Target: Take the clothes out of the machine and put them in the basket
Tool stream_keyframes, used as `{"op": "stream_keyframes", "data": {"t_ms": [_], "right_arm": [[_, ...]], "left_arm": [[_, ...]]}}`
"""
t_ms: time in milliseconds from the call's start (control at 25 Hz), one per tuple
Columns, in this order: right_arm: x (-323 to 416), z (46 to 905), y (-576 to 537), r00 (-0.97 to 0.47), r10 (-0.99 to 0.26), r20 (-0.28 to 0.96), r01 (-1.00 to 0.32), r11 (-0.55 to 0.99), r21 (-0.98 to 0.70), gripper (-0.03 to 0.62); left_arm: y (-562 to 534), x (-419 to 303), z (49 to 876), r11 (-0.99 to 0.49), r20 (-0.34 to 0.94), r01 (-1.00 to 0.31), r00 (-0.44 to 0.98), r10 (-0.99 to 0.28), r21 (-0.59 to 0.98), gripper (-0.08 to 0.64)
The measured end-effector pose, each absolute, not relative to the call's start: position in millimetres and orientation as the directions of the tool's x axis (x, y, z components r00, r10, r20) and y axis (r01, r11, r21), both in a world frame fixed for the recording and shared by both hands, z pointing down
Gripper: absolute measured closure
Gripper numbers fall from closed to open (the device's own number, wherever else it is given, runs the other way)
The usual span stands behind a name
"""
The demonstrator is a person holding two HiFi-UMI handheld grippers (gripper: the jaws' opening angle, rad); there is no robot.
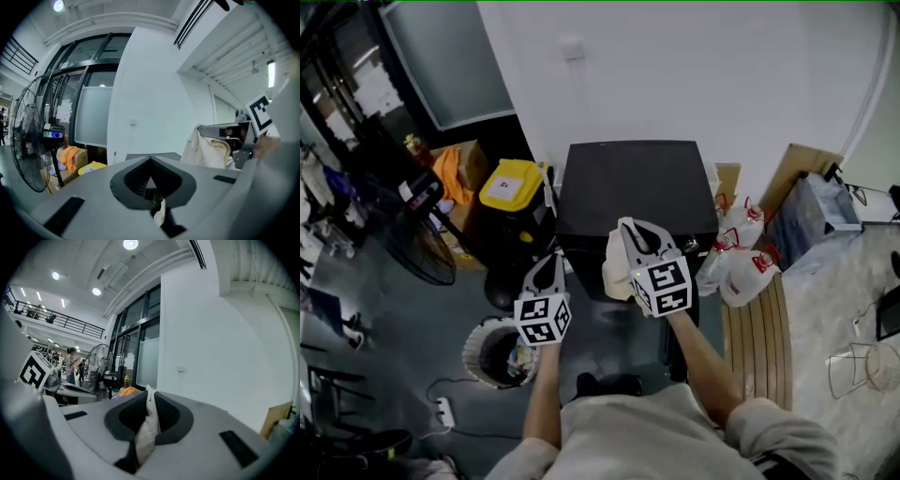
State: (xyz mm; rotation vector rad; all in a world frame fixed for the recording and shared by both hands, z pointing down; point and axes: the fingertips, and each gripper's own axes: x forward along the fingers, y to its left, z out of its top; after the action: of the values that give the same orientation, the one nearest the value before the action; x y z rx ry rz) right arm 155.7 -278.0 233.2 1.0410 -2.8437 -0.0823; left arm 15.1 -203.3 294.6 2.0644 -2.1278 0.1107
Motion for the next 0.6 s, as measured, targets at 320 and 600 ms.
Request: {"op": "stream_keyframes", "data": {"t_ms": [320,600], "right_arm": [[53.5,211.2,-228.8,-0.872,-0.486,0.054,-0.479,0.871,0.109,0.548],[-75.5,201.4,-149.6,-0.949,-0.315,0.031,-0.311,0.946,0.095,0.548]], "left_arm": [[-142.4,-64.3,291.1,0.197,0.169,-0.978,-0.182,-0.969,0.072,0.541],[-43.2,-179.8,299.1,0.372,0.169,-0.923,-0.352,-0.92,0.102,0.541]]}}
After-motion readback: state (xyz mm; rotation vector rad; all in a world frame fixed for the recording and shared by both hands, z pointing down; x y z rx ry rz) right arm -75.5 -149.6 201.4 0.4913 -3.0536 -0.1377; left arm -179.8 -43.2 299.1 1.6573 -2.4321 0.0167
